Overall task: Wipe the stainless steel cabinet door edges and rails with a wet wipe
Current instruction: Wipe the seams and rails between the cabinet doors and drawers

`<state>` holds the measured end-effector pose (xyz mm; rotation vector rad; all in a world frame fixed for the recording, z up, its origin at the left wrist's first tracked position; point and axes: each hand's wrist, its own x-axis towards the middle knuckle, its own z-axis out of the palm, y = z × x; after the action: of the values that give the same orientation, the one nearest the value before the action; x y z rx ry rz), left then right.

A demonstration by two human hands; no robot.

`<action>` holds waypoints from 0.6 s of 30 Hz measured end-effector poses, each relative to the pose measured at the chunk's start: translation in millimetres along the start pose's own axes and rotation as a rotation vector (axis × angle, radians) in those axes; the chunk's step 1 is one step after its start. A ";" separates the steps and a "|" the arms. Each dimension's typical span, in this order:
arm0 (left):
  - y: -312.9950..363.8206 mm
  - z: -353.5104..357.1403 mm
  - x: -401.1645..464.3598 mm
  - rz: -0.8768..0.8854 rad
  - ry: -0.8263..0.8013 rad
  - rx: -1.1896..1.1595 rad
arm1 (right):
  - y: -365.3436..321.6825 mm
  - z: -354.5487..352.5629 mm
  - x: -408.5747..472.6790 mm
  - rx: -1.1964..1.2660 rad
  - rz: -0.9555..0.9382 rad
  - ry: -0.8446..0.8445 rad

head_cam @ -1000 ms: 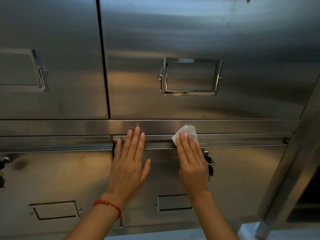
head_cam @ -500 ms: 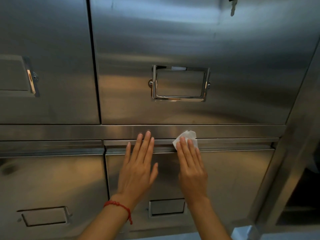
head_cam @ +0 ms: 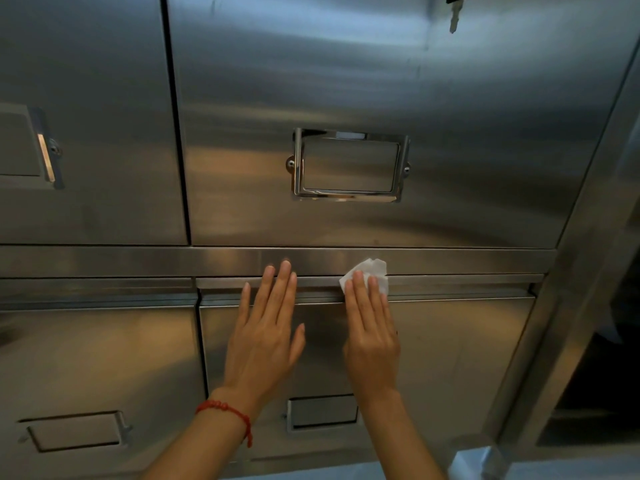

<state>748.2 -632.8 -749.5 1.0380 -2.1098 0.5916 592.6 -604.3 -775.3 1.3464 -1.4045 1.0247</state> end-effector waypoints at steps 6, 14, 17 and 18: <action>2.9 -0.6 0.2 -0.016 0.003 -0.003 | 19.4 -5.5 -0.9 0.008 -0.012 0.000; 3.3 -0.7 -0.2 -0.019 -0.001 0.008 | 31.7 -12.9 4.9 0.044 -0.090 -0.035; 3.8 -0.9 0.2 -0.017 0.007 0.013 | 40.3 -16.8 5.4 0.040 -0.074 -0.034; 4.1 -1.0 0.1 -0.019 0.007 0.014 | 40.2 -17.2 5.8 0.043 -0.068 -0.027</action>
<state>745.3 -629.9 -749.2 1.0606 -2.0902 0.6012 553.6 -586.7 -764.6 1.4345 -1.3535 1.0003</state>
